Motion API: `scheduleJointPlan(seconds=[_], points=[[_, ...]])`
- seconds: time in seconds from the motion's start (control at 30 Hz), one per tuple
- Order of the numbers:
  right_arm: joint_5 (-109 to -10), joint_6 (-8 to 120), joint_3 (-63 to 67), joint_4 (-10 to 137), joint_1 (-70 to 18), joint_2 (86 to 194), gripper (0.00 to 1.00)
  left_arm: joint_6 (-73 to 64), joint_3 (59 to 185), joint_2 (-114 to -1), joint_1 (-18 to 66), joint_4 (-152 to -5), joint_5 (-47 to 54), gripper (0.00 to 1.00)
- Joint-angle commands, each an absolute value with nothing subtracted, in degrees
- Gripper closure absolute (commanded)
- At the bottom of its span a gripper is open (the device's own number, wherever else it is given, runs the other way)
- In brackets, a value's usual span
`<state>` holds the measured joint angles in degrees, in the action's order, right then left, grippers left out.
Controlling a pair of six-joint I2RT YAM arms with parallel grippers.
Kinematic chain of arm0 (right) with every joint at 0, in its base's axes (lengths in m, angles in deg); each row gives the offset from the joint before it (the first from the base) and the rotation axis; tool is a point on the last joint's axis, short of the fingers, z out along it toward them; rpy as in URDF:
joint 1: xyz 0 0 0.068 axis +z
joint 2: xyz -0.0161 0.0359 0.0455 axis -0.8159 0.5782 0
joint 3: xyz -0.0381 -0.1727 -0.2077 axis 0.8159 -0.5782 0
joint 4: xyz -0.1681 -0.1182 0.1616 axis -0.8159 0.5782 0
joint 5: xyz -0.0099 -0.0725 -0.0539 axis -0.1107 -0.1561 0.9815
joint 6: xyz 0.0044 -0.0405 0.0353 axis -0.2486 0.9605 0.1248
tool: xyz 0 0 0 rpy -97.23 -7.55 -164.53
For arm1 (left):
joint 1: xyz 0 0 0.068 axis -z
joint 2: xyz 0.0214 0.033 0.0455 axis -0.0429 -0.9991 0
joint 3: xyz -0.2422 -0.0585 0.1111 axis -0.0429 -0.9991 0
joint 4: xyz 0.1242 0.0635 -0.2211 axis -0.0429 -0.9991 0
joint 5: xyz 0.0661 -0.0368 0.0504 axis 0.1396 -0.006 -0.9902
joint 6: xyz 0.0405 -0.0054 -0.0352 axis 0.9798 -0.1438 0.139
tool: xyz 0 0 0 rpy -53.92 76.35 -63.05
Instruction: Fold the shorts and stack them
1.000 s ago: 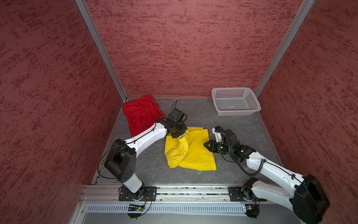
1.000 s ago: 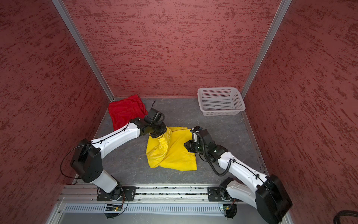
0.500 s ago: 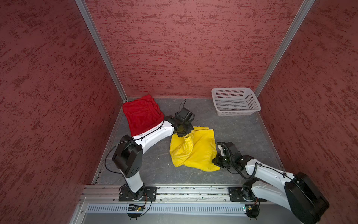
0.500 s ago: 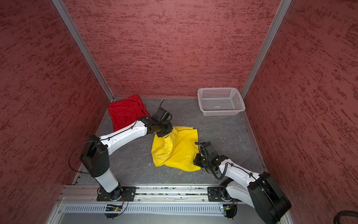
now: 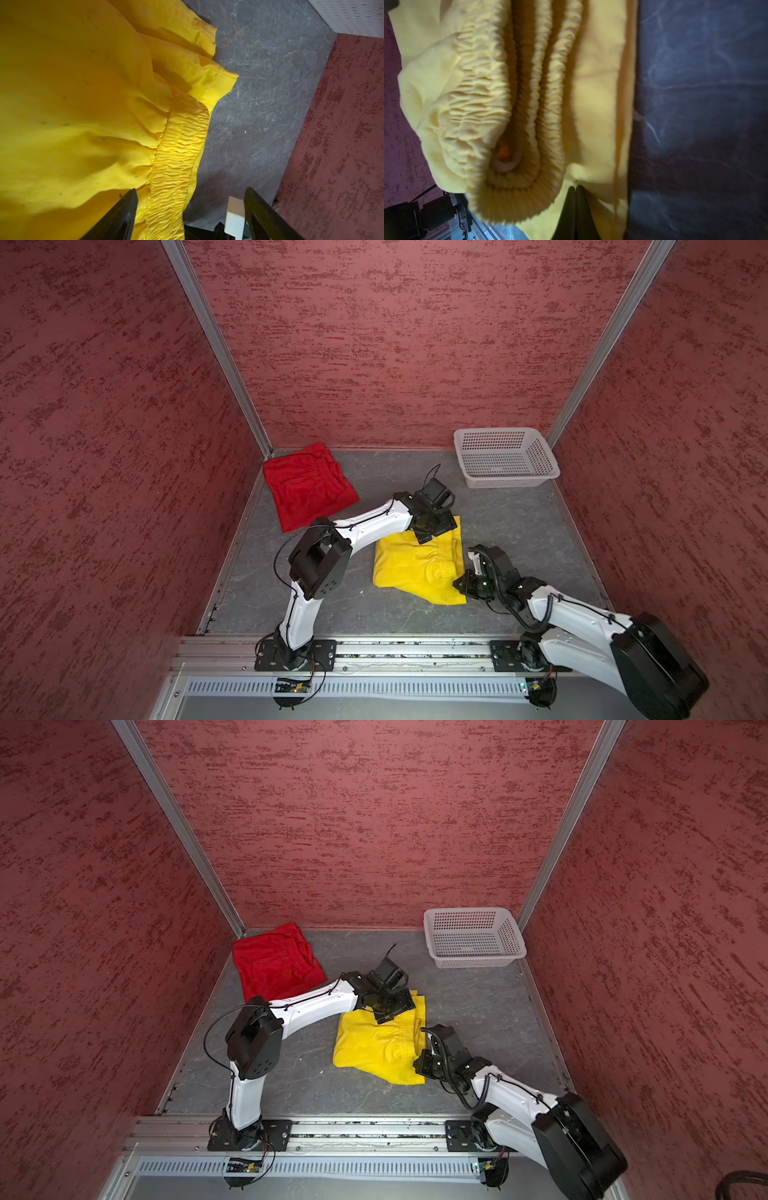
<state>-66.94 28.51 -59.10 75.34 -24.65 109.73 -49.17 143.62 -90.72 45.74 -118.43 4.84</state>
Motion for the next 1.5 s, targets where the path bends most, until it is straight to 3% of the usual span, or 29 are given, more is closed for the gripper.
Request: scheduleJointPlan(seconds=[0.0, 0.1, 0.2, 0.33, 0.5, 0.57, 0.67, 0.97, 1.03, 1.13, 1.2, 1.47], points=[[-58.7, 29.0, -55.2, 94.6, -26.5, 102.0, 0.94, -50.1, 143.6, -89.3, 44.8, -113.2, 8.2, 0.19], [-56.4, 29.3, -51.6, 102.5, -28.7, 95.3, 0.87, -50.2, 140.3, -85.1, 42.3, -111.4, 8.9, 0.18], [-59.2, 29.8, -48.7, 100.0, -29.9, 95.6, 0.78, -49.2, 135.1, -78.0, 39.2, -109.8, 7.7, 0.19], [-64.7, 31.5, -44.4, 90.5, -30.1, 106.1, 0.64, -45.7, 128.5, -67.8, 35.1, -113.2, 2.2, 0.25], [-68.3, 33.8, -37.5, 84.8, -30.2, 119.7, 0.41, -43.5, 116.2, -57.3, 29.3, -118.0, -2.6, 0.42], [-68.6, 33.7, -36.2, 83.9, -30.7, 123.2, 0.36, -43.6, 111.6, -55.4, 27.4, -118.9, -2.4, 0.41], [-69.8, 32.6, -36.7, 81.0, -31.5, 127.1, 0.34, -43.6, 105.6, -54.3, 25.4, -118.3, -1.1, 0.23], [-77.9, 27.3, -40.4, 67.4, -32.5, 134.4, 0.54, -41.0, 96.2, -56.8, 22.7, -102.7, 5.0, 0.15], [-78.1, 27.0, -40.5, 66.9, -32.5, 134.9, 0.65, -40.9, 93.8, -58.0, 22.7, -97.4, 6.9, 0.14], [-78.2, 27.0, -40.6, 67.2, -32.8, 134.9, 0.93, -41.7, 90.2, -59.1, 22.7, -89.5, 9.2, 0.12], [-78.5, 27.3, -40.4, 68.2, -33.1, 134.9, 1.0, -42.0, 88.9, -60.2, 22.7, -86.7, 9.7, 0.12], [-75.0, 32.3, -34.4, 80.8, -34.1, 128.6, 1.0, -42.0, 89.6, -67.0, 22.7, -88.5, 9.7, 0.23]])
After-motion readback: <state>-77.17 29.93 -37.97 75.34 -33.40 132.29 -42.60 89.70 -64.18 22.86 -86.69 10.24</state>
